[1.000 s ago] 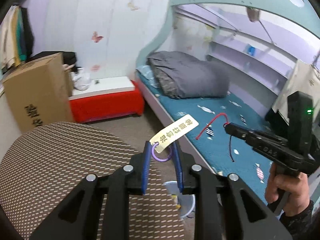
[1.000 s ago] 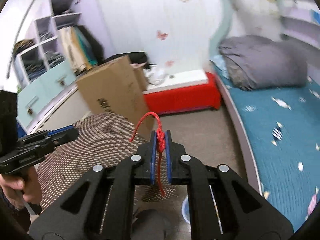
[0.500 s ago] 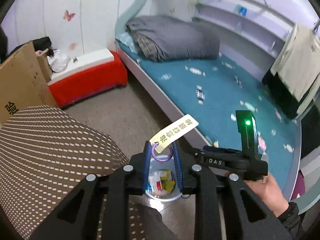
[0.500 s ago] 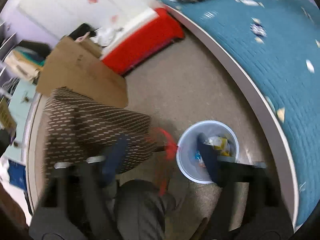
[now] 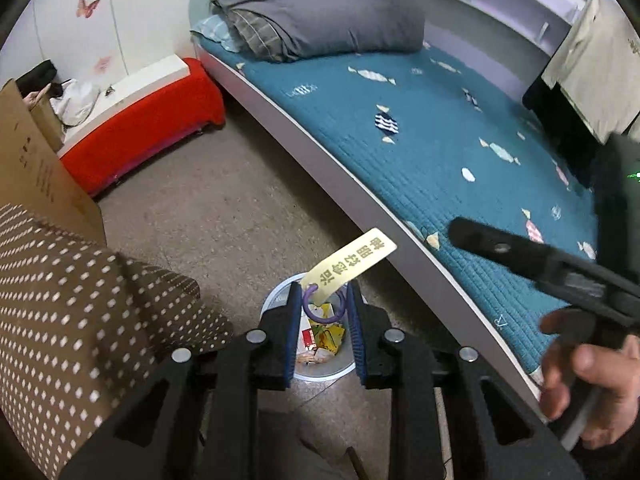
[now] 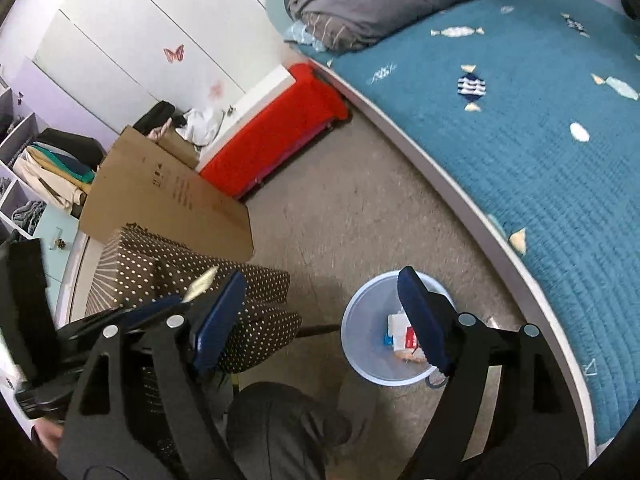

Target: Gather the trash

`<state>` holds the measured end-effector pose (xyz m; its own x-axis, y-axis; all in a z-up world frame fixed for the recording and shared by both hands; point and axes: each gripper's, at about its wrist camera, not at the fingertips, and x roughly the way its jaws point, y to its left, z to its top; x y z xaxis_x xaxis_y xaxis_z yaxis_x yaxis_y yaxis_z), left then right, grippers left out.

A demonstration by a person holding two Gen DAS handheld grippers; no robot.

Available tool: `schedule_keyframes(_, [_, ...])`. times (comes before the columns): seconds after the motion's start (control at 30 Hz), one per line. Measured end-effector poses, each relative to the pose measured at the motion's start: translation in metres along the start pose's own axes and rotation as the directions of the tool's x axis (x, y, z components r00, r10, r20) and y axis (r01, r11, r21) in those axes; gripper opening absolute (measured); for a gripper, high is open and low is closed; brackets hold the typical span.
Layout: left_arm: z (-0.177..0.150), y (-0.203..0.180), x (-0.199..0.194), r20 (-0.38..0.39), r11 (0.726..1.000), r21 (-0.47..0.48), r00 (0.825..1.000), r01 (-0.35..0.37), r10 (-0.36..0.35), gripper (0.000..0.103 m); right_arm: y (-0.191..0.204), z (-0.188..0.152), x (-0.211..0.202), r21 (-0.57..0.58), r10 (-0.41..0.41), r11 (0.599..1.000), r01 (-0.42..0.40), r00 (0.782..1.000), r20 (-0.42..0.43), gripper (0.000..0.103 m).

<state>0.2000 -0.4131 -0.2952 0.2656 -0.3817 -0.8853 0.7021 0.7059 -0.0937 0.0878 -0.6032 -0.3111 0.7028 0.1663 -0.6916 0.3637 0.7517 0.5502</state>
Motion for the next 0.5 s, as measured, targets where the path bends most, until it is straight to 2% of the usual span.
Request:
schedule_keyframes(0.07, [0.003,0.002,0.007,-0.011,1.0,-0.01,1.0,-0.024,0.024,0.088,0.002,0.0,-0.005,0.0,0.003,1.0,-0.003,1.0,0.011,0.079])
schedule_keyframes(0.1, [0.005,0.003,0.007,0.004,0.999,-0.022,0.999,-0.042,0.042,0.092,0.002,-0.001,-0.007,0.0,0.004,1.0,-0.004,1.0,0.015,0.08])
schedule_keyframes(0.13, [0.006,0.005,0.005,0.022,0.998,-0.031,0.998,-0.056,0.057,0.093,0.003,-0.001,-0.009,0.001,0.004,1.0,-0.004,1.0,0.017,0.081])
schedule_keyframes(0.2, [0.006,0.007,0.004,0.002,0.997,-0.044,0.998,-0.067,0.068,0.093,0.005,-0.003,-0.012,0.003,0.004,1.0,-0.004,1.0,0.021,0.084])
schedule_keyframes(0.33, [0.0,0.017,-0.014,0.021,0.993,-0.085,0.996,-0.084,0.086,0.093,0.013,-0.007,-0.018,0.0,-0.012,1.0,0.012,1.0,0.027,0.097])
schedule_keyframes(0.5, [-0.014,0.025,-0.054,0.09,0.988,-0.138,0.992,-0.074,0.087,0.093,0.038,-0.015,-0.028,-0.037,-0.04,0.998,0.042,0.998,0.046,0.097])
